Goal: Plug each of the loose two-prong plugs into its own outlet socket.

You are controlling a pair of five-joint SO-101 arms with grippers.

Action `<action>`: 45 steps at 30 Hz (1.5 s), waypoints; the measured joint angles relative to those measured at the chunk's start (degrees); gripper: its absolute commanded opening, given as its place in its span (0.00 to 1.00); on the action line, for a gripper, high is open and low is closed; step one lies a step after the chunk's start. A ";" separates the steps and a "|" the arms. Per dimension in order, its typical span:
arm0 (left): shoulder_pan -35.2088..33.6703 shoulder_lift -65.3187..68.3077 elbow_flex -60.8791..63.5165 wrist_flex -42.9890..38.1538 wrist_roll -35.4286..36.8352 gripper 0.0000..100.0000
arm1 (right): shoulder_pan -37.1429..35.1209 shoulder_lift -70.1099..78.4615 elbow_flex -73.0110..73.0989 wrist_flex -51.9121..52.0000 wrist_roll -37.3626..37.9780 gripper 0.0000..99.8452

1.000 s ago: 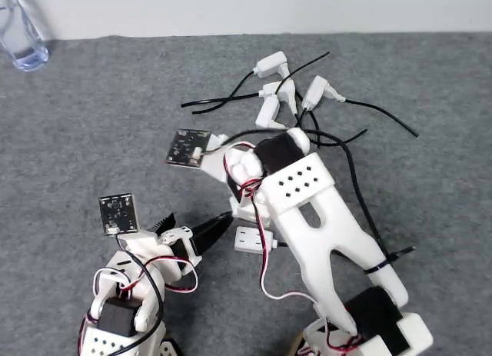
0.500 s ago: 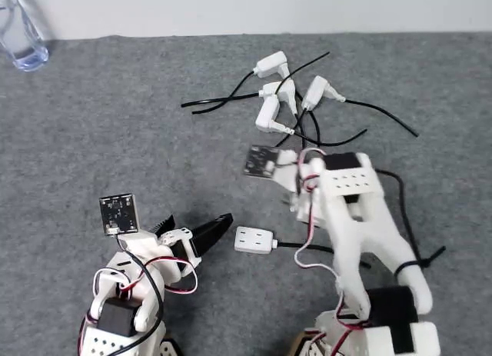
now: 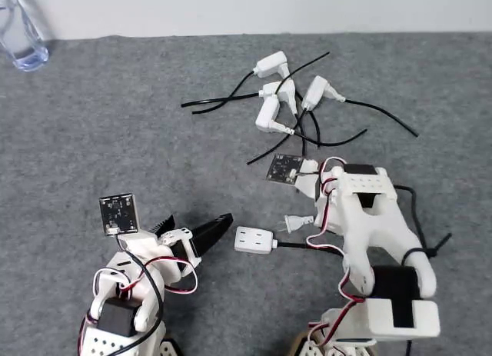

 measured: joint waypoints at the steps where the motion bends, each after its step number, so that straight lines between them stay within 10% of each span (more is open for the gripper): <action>1: 0.00 0.00 0.00 0.00 0.00 0.43 | -0.09 0.00 0.00 -0.26 -0.26 0.03; 11: 0.00 0.00 0.00 0.70 0.00 0.43 | 0.44 -5.80 -0.18 0.18 -0.70 0.18; 45: -2.46 0.00 0.00 1.05 0.00 0.43 | -13.27 5.63 -9.76 8.09 15.91 0.18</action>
